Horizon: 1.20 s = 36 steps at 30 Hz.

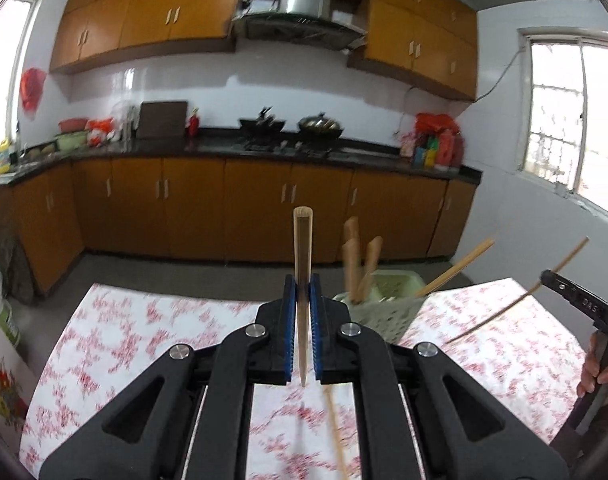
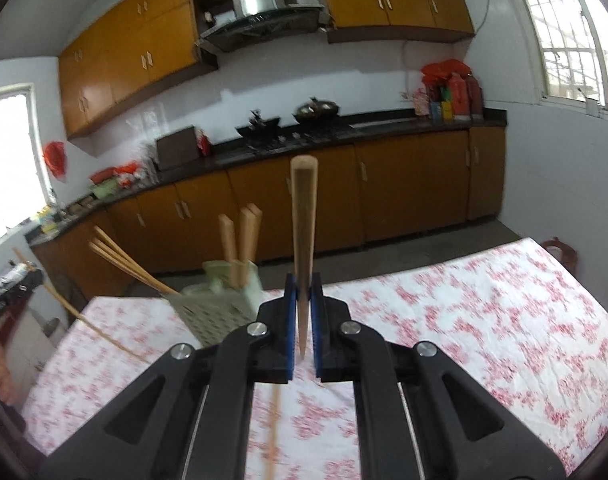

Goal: Organize utensils
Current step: 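Lift both held chopsticks upright over the green holder, then drop the left tool's chopstick into the holder and open while the right tool releases its chopstick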

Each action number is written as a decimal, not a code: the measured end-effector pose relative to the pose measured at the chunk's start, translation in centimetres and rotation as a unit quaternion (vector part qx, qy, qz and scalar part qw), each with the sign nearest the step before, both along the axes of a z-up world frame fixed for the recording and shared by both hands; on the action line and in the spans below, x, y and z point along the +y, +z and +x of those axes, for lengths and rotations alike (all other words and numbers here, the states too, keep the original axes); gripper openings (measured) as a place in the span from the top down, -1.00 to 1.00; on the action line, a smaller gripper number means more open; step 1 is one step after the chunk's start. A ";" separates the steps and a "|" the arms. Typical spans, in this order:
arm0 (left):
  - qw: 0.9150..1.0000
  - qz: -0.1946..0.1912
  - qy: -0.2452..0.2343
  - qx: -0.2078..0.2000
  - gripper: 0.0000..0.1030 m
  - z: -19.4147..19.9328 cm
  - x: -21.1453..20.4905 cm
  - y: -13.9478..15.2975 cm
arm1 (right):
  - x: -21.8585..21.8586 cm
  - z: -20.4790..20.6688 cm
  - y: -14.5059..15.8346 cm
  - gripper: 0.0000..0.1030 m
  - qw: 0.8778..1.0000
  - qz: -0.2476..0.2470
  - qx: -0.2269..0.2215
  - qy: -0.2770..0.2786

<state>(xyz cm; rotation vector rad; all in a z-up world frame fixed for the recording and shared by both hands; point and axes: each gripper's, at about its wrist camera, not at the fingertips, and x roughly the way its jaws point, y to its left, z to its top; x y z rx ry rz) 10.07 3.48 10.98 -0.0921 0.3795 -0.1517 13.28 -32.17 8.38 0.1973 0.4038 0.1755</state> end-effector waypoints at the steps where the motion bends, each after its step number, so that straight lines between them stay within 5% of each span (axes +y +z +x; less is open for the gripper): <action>1: 1.000 -0.003 -0.007 -0.005 0.86 -0.1 -0.4 0.5 | 0.2 -0.1 0.6 0.85 1.000 0.004 -0.004 0.007; 7: 0.998 -0.020 -0.039 -0.043 0.86 -0.3 -2.9 3.4 | 1.9 -0.4 3.9 0.85 0.998 0.023 -0.038 0.047; 17: 0.993 -0.059 0.005 -0.104 0.86 3.2 -4.6 5.4 | 5.4 2.8 5.0 0.85 0.997 -0.004 -0.067 0.046; 32: 0.998 -0.055 0.018 -0.031 0.86 7.3 -5.2 0.4 | 7.3 8.4 0.6 0.84 0.999 -0.014 0.004 0.039; 36: 0.998 -0.063 0.012 -0.022 0.85 7.1 -4.9 0.2 | 7.3 8.0 0.5 0.66 0.999 -0.011 0.002 0.035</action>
